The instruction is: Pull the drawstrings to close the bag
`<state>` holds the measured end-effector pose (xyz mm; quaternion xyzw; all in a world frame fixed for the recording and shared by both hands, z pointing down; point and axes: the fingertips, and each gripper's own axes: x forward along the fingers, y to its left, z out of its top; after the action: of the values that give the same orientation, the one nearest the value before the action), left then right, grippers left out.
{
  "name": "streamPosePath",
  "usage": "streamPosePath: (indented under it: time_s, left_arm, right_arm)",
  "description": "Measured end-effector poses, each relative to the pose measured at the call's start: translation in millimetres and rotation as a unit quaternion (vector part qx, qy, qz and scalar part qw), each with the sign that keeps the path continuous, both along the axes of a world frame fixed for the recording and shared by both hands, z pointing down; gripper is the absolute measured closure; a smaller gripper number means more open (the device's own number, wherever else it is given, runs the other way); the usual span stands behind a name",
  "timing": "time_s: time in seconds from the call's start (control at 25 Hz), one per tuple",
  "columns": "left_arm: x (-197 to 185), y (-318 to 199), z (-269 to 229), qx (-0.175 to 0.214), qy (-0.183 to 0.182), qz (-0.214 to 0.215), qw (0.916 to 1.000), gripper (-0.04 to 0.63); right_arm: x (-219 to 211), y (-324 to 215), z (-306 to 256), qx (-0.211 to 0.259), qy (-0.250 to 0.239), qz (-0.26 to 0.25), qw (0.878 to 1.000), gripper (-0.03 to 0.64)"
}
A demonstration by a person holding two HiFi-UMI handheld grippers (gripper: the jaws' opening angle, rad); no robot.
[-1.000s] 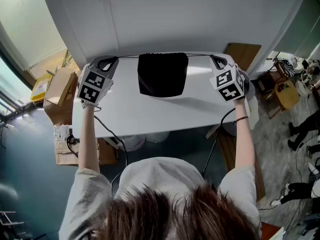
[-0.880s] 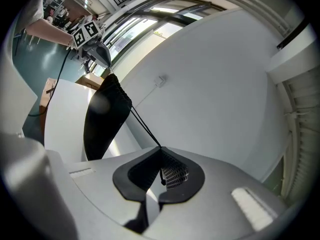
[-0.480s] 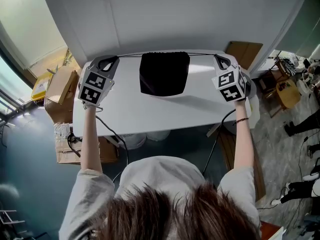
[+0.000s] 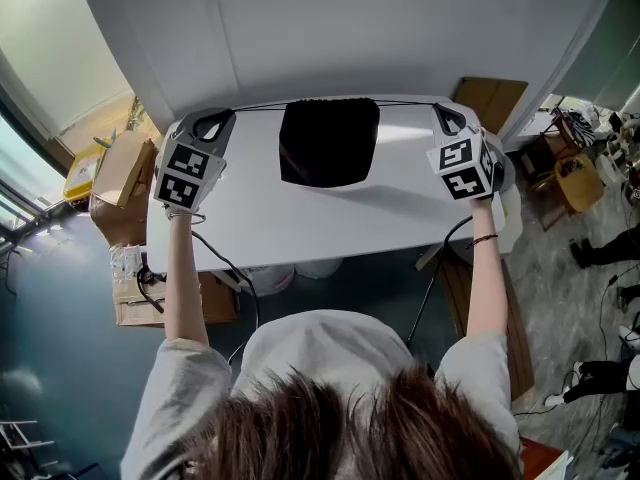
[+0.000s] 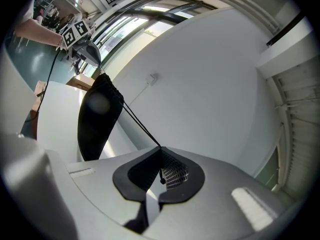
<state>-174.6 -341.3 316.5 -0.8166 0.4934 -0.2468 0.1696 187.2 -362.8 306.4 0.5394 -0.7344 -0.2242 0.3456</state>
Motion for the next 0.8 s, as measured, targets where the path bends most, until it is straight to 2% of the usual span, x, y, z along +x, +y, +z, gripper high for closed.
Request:
streamPosePath:
  time_s: [0.8]
  left_arm:
    - [-1.0, -5.4, -1.4, 0.010, 0.002, -0.006, 0.9999, 0.591]
  right_arm:
    - [13.8, -6.9, -0.4, 0.010, -0.023, 0.018, 1.000, 0.600]
